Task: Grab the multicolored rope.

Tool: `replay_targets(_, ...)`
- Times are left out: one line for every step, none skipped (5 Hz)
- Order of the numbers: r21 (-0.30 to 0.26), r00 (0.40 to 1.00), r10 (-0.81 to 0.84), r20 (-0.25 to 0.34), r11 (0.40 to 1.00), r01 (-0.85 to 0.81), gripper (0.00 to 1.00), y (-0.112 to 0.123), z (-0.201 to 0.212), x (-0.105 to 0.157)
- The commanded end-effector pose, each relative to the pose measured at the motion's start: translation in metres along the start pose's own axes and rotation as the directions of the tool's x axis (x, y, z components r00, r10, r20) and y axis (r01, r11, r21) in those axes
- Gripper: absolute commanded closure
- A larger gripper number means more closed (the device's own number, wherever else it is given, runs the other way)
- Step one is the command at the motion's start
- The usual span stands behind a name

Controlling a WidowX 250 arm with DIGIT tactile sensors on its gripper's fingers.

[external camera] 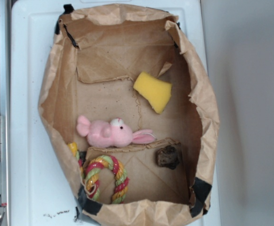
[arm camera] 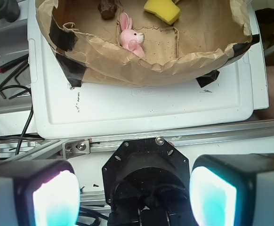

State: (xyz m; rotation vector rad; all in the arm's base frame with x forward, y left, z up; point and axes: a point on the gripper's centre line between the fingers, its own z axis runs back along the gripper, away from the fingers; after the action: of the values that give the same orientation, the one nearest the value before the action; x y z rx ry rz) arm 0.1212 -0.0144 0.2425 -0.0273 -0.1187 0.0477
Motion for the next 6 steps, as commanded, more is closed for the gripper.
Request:
replay_targets(0.05, 0.969, 0.249, 0.001, 0.967, -0.249, 0.0, 0.022, -0.05, 0.092)
replay_targets(0.062, 0.942, 0.336, -0.017, 0.94, -0.334, 0.0, 0.033, -0.071, 0.122)
replay_targets(0.056, 0.824, 0.561, -0.074, 0.827, -0.559, 0.0, 0.038, -0.103, 0.142)
replay_targets(0.106, 0.706, 0.692, -0.154, 0.722, -0.684, 0.0, 0.019, -0.124, 0.146)
replay_targets(0.106, 0.706, 0.692, -0.154, 0.722, -0.684, 0.0, 0.019, -0.124, 0.146)
replay_targets(0.106, 0.706, 0.692, -0.154, 0.722, -0.684, 0.0, 0.019, -0.124, 0.146)
